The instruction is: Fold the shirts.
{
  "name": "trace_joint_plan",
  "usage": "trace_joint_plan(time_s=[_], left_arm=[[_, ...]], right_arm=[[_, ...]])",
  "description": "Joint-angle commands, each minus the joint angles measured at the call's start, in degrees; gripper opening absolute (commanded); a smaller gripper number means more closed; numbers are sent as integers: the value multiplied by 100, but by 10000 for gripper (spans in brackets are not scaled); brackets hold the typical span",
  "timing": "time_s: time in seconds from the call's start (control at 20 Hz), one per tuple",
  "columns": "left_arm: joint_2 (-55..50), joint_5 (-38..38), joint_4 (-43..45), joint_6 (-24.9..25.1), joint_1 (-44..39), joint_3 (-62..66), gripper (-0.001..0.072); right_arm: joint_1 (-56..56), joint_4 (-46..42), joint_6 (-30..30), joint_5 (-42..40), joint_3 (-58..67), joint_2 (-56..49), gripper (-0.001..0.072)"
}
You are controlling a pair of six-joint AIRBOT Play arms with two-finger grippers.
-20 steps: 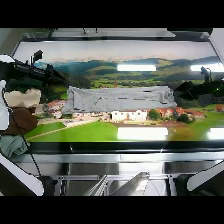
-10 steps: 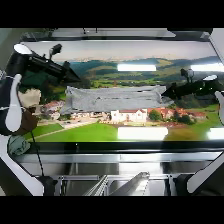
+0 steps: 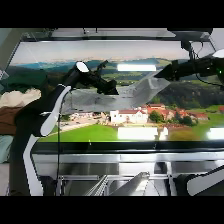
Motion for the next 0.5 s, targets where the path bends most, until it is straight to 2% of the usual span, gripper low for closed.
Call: trace_joint_plan(time_s=[0.0,0.1,0.2,0.3,0.45], left_arm=[[-538,-105,79,-214,-179,470,8],[-446,-240,48,-256,81,282,9],[-256,-1047,-175,-192,450,284,11],[212,-1932,-669,216,896,313,11],[1379,-2706,-669,352,1895,308,10]], right_arm=[[837,83,243,-380,7,332,13],[1147,85,439,-470,7,337,13],[1423,90,577,-586,7,337,13],[1869,138,664,-1086,7,337,13],[2767,142,649,-2391,7,308,12]])
